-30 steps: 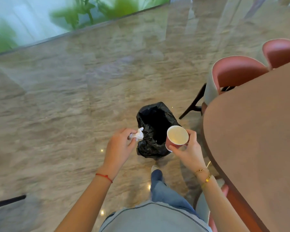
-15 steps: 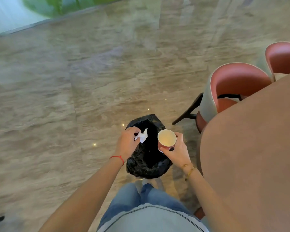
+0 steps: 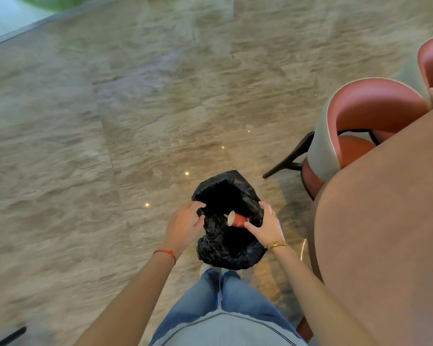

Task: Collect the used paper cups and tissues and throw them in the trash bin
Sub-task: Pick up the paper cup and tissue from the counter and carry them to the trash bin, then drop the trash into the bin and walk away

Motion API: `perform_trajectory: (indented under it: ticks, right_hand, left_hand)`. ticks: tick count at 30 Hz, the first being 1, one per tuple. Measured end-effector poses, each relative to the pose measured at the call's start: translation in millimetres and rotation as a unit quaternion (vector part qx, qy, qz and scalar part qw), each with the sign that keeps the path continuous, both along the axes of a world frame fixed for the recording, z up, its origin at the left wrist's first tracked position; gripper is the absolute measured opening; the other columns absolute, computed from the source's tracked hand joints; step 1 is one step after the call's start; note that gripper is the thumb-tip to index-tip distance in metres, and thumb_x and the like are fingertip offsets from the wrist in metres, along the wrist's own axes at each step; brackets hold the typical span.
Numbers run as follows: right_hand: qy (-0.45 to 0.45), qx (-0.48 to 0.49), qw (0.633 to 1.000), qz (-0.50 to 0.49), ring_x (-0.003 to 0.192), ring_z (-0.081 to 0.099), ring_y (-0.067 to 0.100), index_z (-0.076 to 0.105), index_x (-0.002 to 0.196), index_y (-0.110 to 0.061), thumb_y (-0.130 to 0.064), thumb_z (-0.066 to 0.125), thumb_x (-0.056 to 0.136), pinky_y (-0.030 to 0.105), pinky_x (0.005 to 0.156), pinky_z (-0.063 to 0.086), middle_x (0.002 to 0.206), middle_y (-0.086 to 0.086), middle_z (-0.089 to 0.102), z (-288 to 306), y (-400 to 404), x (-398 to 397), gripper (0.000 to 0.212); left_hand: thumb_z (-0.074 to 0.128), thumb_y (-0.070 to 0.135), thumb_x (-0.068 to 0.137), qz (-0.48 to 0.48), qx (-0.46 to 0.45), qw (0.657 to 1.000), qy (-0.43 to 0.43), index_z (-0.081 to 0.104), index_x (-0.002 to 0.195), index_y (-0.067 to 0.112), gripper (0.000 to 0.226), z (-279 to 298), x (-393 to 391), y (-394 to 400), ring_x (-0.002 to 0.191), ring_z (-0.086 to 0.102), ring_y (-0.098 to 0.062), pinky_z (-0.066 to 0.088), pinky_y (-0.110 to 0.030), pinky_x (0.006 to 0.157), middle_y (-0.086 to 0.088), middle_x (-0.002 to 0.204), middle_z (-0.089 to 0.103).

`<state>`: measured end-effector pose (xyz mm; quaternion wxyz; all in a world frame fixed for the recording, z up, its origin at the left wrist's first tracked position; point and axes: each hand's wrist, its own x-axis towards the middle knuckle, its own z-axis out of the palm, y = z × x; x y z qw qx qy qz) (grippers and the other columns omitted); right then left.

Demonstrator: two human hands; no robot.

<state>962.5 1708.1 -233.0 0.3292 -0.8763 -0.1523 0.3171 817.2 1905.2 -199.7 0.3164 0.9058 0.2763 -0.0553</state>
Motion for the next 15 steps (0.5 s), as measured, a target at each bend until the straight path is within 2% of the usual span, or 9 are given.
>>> perform_trajectory:
  ticks: [3, 8, 11, 15]
  right_hand:
    - [-0.062, 0.013, 0.997, 0.033, 0.131, 0.039, 0.021, 0.038, 0.138, -0.017, -0.03, 0.067, 0.083, 0.036, 0.108, 0.035, 0.14, 0.005, 0.044, 15.1, -2.5, 0.9, 0.064]
    - [-0.163, 0.036, 0.982, 0.084, 0.129, 0.039, 0.019, 0.047, 0.133, -0.015, -0.026, 0.066, 0.086, 0.035, 0.109, 0.032, 0.134, 0.003, 0.05, 40.7, -13.0, -2.2, 0.052]
    - [-0.192, 0.031, 0.977, 0.086, 0.127, 0.041, 0.019, 0.051, 0.129, -0.014, -0.025, 0.066, 0.086, 0.034, 0.107, 0.032, 0.131, 0.003, 0.053, 51.7, -22.8, -4.9, 0.048]
    - [-0.205, 0.019, 0.976, 0.074, 0.128, 0.039, 0.02, 0.052, 0.13, -0.016, -0.027, 0.064, 0.087, 0.04, 0.109, 0.033, 0.131, 0.002, 0.053, 64.8, -42.2, -11.1, 0.046]
  left_hand:
    - [0.052, 0.023, 0.097, -0.01, 0.027, 0.999, -0.022, 0.058, 0.127, 0.02, 0.031, 8.4, -4.3, 7.4, 0.1, 0.061, -0.021, 0.049, -0.033, 0.087, -0.001, 0.125, 0.06]
    - [0.056, 0.022, 0.095, -0.021, 0.064, 0.996, -0.061, 0.061, 0.123, 0.019, 0.029, 25.2, -12.7, 10.1, 0.105, 0.06, -0.021, 0.049, -0.037, 0.091, -0.001, 0.118, 0.064]
    - [0.058, 0.022, 0.094, -0.01, 0.064, 0.996, -0.066, 0.062, 0.121, 0.02, 0.028, 35.5, -19.2, 7.0, 0.11, 0.059, -0.022, 0.047, -0.042, 0.096, -0.002, 0.119, 0.064]
    - [0.06, 0.023, 0.093, 0.005, 0.059, 0.994, -0.089, 0.062, 0.119, 0.021, 0.027, 49.0, -29.2, 0.1, 0.111, 0.059, -0.021, 0.045, -0.045, 0.099, 0.0, 0.121, 0.064]
